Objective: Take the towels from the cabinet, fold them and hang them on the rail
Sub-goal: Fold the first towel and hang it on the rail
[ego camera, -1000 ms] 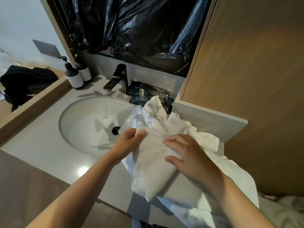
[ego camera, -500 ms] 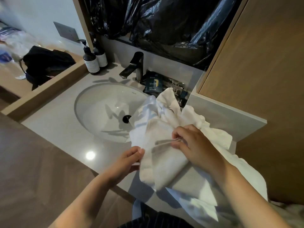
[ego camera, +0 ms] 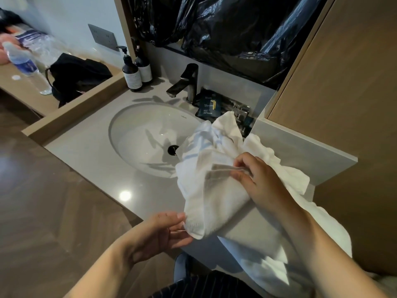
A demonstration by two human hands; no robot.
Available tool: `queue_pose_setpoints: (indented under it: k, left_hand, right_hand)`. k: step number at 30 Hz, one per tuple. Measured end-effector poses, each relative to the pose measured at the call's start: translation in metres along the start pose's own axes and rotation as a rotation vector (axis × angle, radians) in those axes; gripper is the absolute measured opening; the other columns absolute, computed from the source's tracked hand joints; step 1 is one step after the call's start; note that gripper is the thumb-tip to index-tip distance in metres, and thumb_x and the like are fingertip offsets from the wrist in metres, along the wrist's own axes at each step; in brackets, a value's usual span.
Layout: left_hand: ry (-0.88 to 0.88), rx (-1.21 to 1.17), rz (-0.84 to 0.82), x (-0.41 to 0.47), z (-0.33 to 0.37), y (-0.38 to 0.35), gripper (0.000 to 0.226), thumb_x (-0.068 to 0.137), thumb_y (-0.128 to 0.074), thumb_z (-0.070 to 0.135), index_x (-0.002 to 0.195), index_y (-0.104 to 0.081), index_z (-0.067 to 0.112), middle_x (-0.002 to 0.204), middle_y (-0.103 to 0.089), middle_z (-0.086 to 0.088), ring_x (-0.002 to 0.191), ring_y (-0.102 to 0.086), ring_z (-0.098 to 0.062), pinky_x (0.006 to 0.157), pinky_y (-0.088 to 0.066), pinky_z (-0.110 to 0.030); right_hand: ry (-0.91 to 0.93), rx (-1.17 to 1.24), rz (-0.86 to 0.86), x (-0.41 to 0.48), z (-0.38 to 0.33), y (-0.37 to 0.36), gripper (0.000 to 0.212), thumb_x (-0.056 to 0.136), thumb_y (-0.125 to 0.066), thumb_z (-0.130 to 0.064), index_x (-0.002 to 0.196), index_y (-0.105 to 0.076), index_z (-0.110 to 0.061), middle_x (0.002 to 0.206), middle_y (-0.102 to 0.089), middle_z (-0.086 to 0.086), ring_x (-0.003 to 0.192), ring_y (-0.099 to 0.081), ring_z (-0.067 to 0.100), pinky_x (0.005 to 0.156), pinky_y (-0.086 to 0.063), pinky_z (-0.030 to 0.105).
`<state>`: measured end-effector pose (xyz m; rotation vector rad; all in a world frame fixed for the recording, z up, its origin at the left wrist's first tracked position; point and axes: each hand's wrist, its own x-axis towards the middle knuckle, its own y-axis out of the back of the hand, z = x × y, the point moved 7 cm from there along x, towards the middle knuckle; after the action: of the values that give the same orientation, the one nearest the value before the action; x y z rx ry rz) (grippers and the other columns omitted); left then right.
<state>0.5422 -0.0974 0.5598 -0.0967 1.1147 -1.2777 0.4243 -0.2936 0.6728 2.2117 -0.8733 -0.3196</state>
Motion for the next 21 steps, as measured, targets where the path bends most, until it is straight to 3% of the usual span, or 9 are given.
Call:
queue_pose_setpoints:
  k: [6,9,11,13,16,18,21]
  left_hand:
    - [-0.018,-0.001,0.257,-0.002,0.003,-0.001,0.018,0.069,-0.079,0.013,0.078,-0.073,-0.002,0.084,-0.071,-0.018,0.066,-0.069,-0.019,0.058,-0.058,-0.022]
    - [-0.079,0.079,0.373,-0.009,0.011,-0.001,0.021,0.063,-0.08,0.013,0.075,-0.07,-0.002,0.075,-0.069,-0.017,0.055,-0.064,-0.018,0.051,-0.056,-0.021]
    - [-0.215,0.104,0.43,-0.015,0.019,0.002,0.037,0.068,-0.079,0.013,0.098,-0.063,-0.002,0.077,-0.07,-0.015,0.06,-0.066,-0.021,0.057,-0.058,-0.025]
    - [-0.357,0.128,0.36,-0.023,0.024,-0.001,0.041,0.078,-0.076,0.02,0.113,-0.06,0.006,0.092,-0.071,-0.011,0.075,-0.069,-0.025,0.073,-0.059,-0.032]
    - [-0.425,0.417,0.245,-0.032,0.018,-0.013,0.043,0.071,-0.083,0.04,0.109,-0.069,0.025,0.122,-0.06,0.01,0.096,-0.069,-0.024,0.084,-0.057,-0.03]
    - [-0.499,0.682,0.356,-0.034,0.016,-0.015,0.048,0.059,-0.089,0.044,0.102,-0.07,0.035,0.125,-0.049,0.025,0.096,-0.067,-0.021,0.08,-0.057,-0.026]
    - [-0.69,0.883,0.52,-0.039,0.026,-0.022,0.016,0.074,-0.073,0.044,0.089,-0.071,0.037,0.121,-0.052,0.024,0.082,-0.066,-0.019,0.073,-0.058,-0.025]
  right_hand:
    - [0.007,0.003,0.001,0.001,-0.001,-0.001,0.013,0.094,-0.061,-0.028,0.09,-0.051,-0.033,0.093,-0.06,-0.009,0.088,-0.054,0.002,0.071,-0.038,0.014]
    - [0.029,0.019,0.031,0.002,-0.003,0.003,0.011,0.094,-0.062,-0.026,0.091,-0.052,-0.028,0.088,-0.061,-0.011,0.082,-0.055,-0.002,0.067,-0.038,0.008]
    - [0.037,0.035,0.049,0.002,-0.003,0.003,0.011,0.094,-0.062,-0.025,0.091,-0.051,-0.027,0.084,-0.061,-0.013,0.08,-0.054,-0.005,0.066,-0.037,0.007]
    - [0.032,0.053,0.065,0.003,-0.001,0.004,0.012,0.094,-0.062,-0.026,0.089,-0.051,-0.029,0.08,-0.06,-0.016,0.077,-0.054,-0.006,0.065,-0.037,0.008]
    - [0.021,0.066,0.092,0.006,0.003,0.002,0.013,0.095,-0.061,-0.025,0.088,-0.05,-0.029,0.074,-0.058,-0.021,0.071,-0.052,-0.004,0.062,-0.035,0.011]
    - [0.025,0.056,0.113,0.011,0.003,0.001,0.012,0.094,-0.062,-0.024,0.089,-0.051,-0.026,0.073,-0.057,-0.023,0.07,-0.052,-0.003,0.06,-0.035,0.011]
    - [0.039,-0.009,0.092,0.02,0.001,-0.004,0.014,0.094,-0.061,-0.024,0.089,-0.049,-0.026,0.069,-0.055,-0.015,0.067,-0.051,0.003,0.06,-0.037,0.022]
